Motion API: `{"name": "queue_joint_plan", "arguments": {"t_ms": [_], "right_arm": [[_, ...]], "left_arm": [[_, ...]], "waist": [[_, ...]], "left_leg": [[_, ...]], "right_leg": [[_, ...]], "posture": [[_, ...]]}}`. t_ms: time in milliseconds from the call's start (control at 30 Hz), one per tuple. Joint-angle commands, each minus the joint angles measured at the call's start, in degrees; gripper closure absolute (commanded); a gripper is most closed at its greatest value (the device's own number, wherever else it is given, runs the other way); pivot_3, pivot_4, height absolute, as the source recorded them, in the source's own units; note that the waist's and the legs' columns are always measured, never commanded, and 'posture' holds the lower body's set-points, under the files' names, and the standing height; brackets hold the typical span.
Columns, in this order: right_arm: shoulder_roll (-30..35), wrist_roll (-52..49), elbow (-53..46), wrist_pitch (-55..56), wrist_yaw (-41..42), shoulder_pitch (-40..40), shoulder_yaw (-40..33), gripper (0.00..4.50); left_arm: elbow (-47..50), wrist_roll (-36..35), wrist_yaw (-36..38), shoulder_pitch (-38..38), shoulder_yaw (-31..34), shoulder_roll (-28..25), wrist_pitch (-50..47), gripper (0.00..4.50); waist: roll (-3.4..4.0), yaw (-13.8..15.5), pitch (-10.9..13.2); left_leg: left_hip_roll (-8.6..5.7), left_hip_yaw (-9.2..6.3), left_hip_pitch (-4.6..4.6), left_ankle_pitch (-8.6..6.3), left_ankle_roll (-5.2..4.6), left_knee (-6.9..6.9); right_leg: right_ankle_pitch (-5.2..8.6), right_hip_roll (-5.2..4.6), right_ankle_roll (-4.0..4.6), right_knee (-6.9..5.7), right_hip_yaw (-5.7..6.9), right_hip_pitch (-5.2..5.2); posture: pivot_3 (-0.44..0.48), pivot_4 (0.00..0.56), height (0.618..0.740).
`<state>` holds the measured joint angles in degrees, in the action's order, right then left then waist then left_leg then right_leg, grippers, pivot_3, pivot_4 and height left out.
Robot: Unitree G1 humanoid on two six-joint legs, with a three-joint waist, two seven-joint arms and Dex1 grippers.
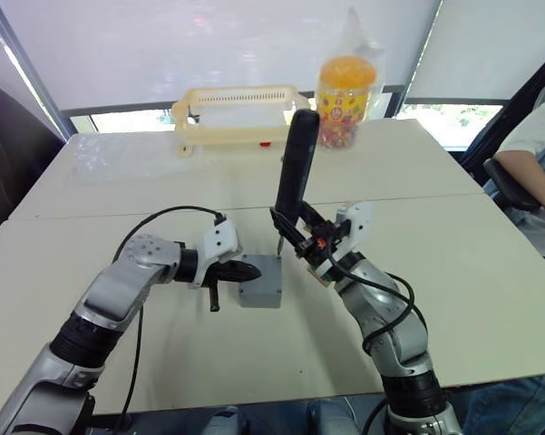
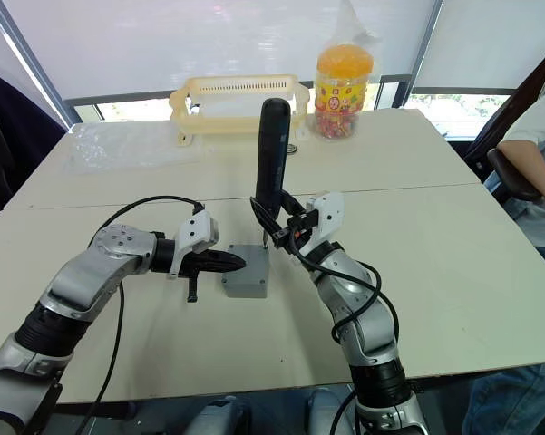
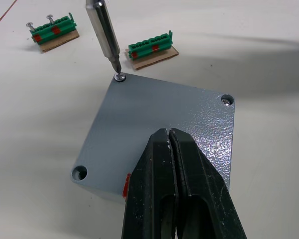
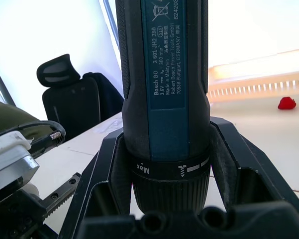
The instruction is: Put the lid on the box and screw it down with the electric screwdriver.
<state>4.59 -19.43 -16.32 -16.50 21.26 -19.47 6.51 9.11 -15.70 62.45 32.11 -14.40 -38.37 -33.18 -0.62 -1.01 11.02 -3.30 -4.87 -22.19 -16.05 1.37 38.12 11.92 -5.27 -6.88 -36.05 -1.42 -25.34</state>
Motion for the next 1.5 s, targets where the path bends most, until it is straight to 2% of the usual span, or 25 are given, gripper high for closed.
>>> {"name": "queue_joint_plan", "arguments": {"t_ms": [33, 967, 1233, 1500], "right_arm": [[-0.5, -0.5, -4.3, 1.7, 0.3, -0.8, 0.3, 2.73], [0.9, 7.0, 1.3, 7.7, 2.0, 1.1, 3.8, 2.73], [2.0, 8.2, 3.1, 8.5, 2.8, 2.1, 4.1, 2.73], [2.6, 9.2, 4.7, 10.1, 2.9, 2.1, 4.0, 2.73]], "left_arm": [[-0.5, 0.5, 0.2, -0.8, -0.5, -0.5, -0.5, 4.5], [-0.1, 0.9, -0.1, -1.3, -1.0, -0.5, -0.4, 4.5], [0.6, 0.8, -0.4, -1.9, -1.0, -0.5, -0.7, 4.5], [1.2, 0.6, -0.7, -2.4, -0.9, -0.4, -0.9, 4.5]], "waist": [[0.0, 0.0, 0.0], [-0.01, 0.0, 0.0], [-0.02, 0.0, 0.0], [-0.02, 0.0, 0.0]], "left_leg": [[0.0, 0.0, 0.0, 0.0, 0.0, 0.0], [0.0, 0.0, 0.05, 0.0, 0.0, 0.0], [0.05, 0.0, 0.84, -0.03, -0.04, -0.26], [0.06, -0.02, 0.84, -0.03, -0.04, -0.26]], "right_leg": [[0.0, 0.0, 0.0, 0.0, 0.0, 0.0], [0.0, 0.0, 0.0, 0.01, 0.0, 0.05], [0.03, 0.05, 0.01, 0.27, 0.01, 0.82], [0.03, 0.05, 0.02, 0.28, 0.01, 0.83]], "posture": [[0.0, 0.15, 0.74], [0.0, 0.15, 0.74], [0.0, 0.15, 0.74], [0.0, 0.15, 0.74]]}}
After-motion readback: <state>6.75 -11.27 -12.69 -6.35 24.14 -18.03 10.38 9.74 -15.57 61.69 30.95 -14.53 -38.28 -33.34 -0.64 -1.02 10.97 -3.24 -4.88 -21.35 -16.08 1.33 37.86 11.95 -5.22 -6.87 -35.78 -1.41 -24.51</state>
